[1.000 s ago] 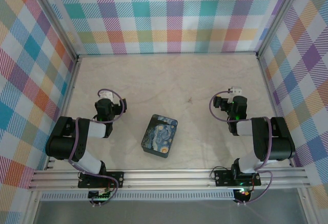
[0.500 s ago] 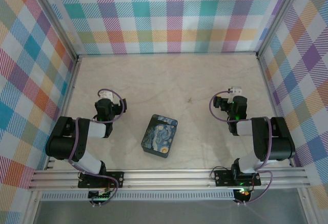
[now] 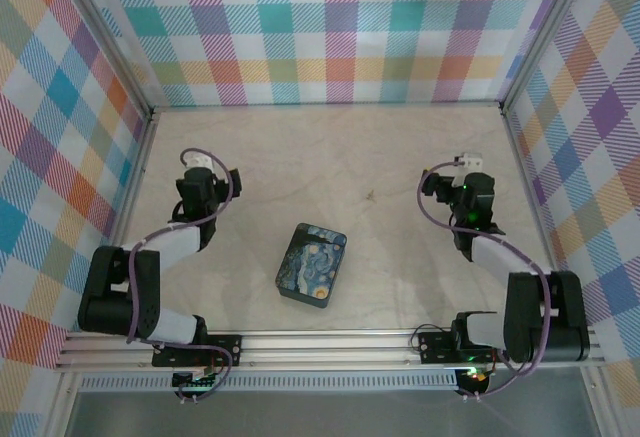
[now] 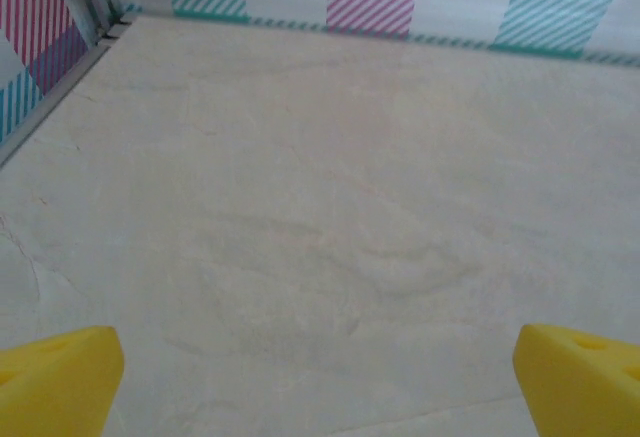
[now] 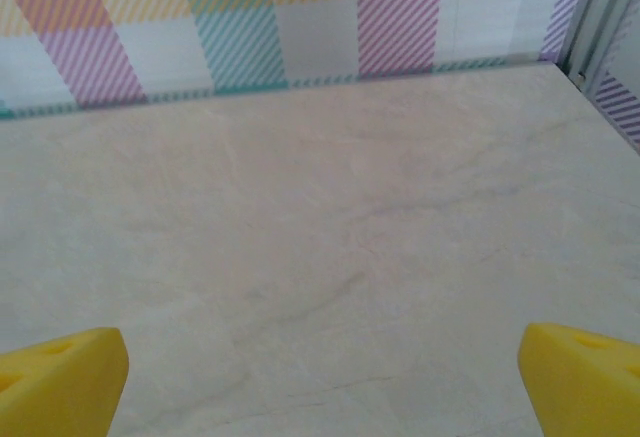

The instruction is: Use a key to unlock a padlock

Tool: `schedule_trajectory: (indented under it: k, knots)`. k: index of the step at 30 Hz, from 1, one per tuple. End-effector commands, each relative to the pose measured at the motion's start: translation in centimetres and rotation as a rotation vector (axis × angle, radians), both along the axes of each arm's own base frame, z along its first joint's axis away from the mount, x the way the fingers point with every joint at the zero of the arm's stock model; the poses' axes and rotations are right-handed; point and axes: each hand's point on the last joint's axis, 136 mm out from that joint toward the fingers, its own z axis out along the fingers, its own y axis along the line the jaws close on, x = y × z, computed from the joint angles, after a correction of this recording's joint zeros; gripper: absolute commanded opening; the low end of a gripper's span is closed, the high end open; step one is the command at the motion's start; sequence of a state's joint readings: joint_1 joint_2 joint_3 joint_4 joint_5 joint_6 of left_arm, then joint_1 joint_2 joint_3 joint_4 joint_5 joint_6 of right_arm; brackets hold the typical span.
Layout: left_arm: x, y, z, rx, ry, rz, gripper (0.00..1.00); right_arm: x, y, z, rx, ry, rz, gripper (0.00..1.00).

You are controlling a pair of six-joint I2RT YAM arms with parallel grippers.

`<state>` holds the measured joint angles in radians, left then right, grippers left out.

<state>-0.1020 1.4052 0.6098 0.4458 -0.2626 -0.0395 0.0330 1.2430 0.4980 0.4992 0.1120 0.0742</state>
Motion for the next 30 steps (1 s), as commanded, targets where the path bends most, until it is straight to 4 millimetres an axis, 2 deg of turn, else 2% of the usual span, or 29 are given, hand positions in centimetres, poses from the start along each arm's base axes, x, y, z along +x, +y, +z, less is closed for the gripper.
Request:
schedule_trajectory:
  k: [1, 3, 5, 9, 11, 13, 18, 23, 26, 30]
  knots:
    - [-1.0, 0.3, 1.1, -0.106, 0.037, 0.047, 1.00, -1.6, 1.3, 0.0, 0.150, 0.098, 0.016, 1.00]
    - [-1.4, 0.1, 2.1, -0.281, 0.025, 0.103, 1.00, -3.2, 0.9, 0.0, 0.332, 0.192, -0.095, 1.00]
    - [-2.4, 0.3, 1.9, -0.461, 0.083, 0.214, 1.00, -4.8, 0.5, -0.7, 0.477, 0.287, -0.198, 0.99]
    - [-2.5, -4.3, 0.6, -0.645, 0.262, 0.018, 1.00, -5.8, 5.4, -0.6, 0.618, 0.372, 0.054, 1.00]
    - [-3.4, -6.5, -0.4, -0.706, 0.344, -0.053, 0.96, -6.6, 6.8, -1.0, 0.667, 0.438, 0.104, 1.00]
    - [-4.9, -8.7, -1.3, -0.725, 0.431, -0.112, 0.92, -7.7, 8.3, -1.3, 0.693, 0.496, 0.152, 0.99]
    - [-10.5, -14.2, -3.8, -0.714, 0.633, -0.262, 0.86, -10.9, 12.3, -2.2, 0.722, 0.638, 0.251, 0.92]
    - [-15.9, -18.4, -4.5, -0.667, 0.752, -0.433, 0.85, -13.6, 16.1, -4.3, 0.731, 0.757, 0.316, 0.89]
    - [-18.4, -19.2, -4.8, -0.625, 0.785, -0.475, 0.85, -14.7, 18.6, -5.6, 0.723, 0.815, 0.350, 0.87]
    - [-20.6, -20.2, -4.7, -0.667, 0.798, -0.530, 0.84, -15.2, 21.7, -6.4, 0.731, 0.860, 0.405, 0.83]
